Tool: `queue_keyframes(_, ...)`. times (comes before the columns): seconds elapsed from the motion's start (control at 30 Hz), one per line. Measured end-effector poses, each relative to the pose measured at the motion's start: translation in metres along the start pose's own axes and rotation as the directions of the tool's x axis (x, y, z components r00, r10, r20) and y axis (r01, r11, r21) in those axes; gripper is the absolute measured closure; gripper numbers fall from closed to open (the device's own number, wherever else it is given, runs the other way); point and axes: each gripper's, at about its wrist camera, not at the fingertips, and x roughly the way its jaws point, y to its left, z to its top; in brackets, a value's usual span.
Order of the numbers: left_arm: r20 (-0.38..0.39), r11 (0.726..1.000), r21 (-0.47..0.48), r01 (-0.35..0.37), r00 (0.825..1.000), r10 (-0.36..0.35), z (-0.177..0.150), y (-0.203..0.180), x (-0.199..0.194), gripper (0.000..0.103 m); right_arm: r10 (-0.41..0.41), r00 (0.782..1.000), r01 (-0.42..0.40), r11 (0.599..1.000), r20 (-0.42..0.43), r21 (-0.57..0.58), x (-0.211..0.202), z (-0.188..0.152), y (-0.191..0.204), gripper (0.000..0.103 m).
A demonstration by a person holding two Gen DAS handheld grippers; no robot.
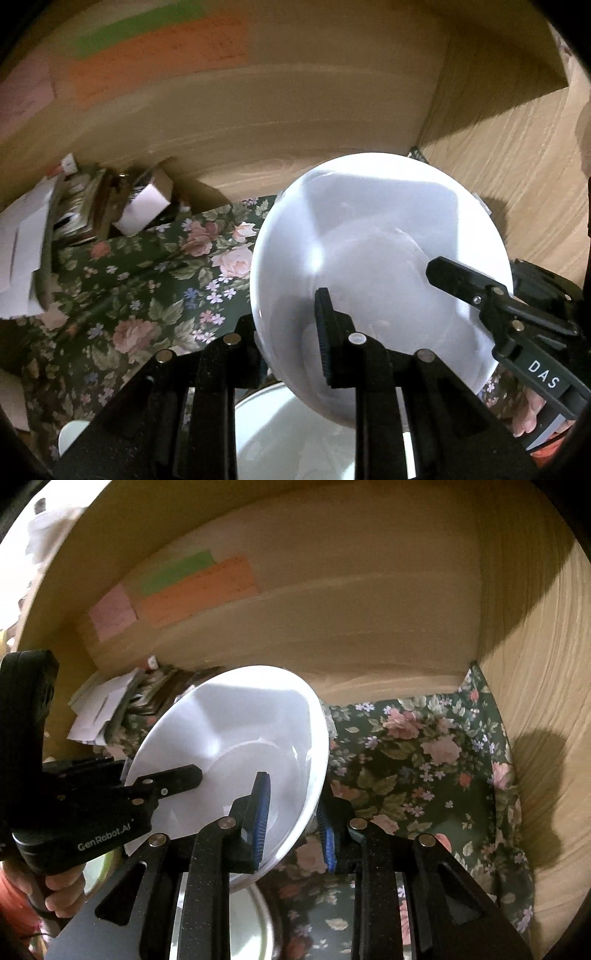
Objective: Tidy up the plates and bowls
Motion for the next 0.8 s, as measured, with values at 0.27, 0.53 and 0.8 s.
queue_keyframes(0.27, 0.046, 0.999, -0.031, -0.011, 0.999, 0.013, -0.018, 0.012, -0.033, 0.081, 0.018, 0.999, -0.016, 0.999, 0.03, -0.044, -0.017, -0.004, 0.029, 0.081)
queue_keyframes(0.53, 0.077, 0.998, -0.063, -0.032, 0.996, 0.036, -0.038, 0.03, -0.064, 0.081, 0.052, 0.998, -0.048, 0.996, 0.046, -0.078, -0.025, -0.012, 0.059, 0.081)
queue_keyframes(0.8, 0.094, 0.993, -0.099, -0.071, 0.992, 0.08, -0.063, 0.055, -0.087, 0.081, 0.1, 0.994, -0.095, 0.99, 0.042, -0.107, -0.023, -0.02, 0.086, 0.081)
